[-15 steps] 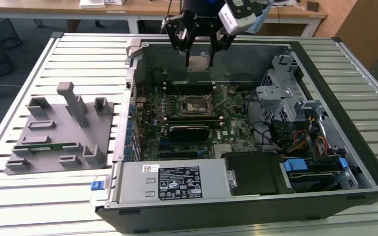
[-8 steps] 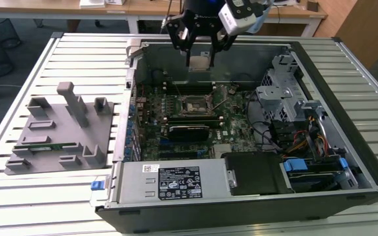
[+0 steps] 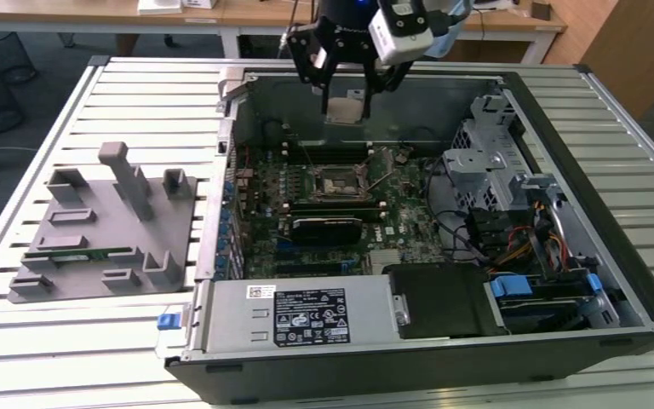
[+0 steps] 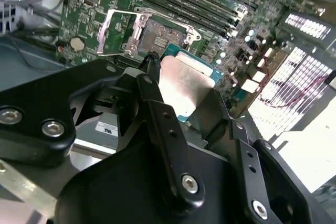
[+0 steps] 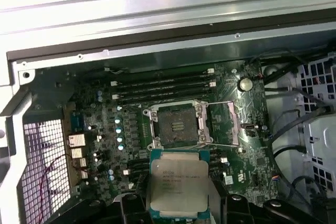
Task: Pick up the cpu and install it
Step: 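Place the cpu into insertion slot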
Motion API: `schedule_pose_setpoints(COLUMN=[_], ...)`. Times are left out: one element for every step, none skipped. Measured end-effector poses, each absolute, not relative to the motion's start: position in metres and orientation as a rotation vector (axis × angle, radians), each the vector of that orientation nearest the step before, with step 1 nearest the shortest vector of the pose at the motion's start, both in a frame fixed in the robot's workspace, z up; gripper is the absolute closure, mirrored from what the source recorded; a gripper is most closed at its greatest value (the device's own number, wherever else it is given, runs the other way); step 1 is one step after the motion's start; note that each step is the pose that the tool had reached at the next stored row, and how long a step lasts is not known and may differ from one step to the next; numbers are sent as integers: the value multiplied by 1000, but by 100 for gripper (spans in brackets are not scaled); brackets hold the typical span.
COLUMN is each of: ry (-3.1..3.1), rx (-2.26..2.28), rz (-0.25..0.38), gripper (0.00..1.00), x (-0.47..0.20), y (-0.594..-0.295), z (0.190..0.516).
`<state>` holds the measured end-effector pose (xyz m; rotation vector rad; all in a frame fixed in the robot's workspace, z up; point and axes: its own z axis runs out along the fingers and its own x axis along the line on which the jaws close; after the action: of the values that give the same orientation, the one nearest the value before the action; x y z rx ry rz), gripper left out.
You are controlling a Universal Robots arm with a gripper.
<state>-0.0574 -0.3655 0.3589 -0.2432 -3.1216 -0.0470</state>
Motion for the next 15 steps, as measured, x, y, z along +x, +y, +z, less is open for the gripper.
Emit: schedule_pose_setpoints(ry=[-3120,-3117,-3115,-3112,-3109,-3105,-3102,-3098,-3094,-3089,-3085,-3080,-3075,-3069,-3064], rx=[-272,-300,-330,-358,-386,-414,-443,-471,-498,-526,-552,-580,-610,-638,-663], rz=[-47,-47,-48,-48,-48,-48,-48,-48,-48,-48,-48,-49,-49,-49,-49], gripper=[47,47,47,47,47,47,47,47,47,47,47,47,47,47,47], x=[-57,-57,-57,-57,-57,-57,-57,-57,-57,-57,-57,-57,-57,-57,-57], y=[-366,-366,-366,-366,-366,-366,-366,-366,-366,-366,-366,-366,-366,-366,-366], z=[359,359,358,358,358,358,357,357,357,357,357,356,356,356,356])
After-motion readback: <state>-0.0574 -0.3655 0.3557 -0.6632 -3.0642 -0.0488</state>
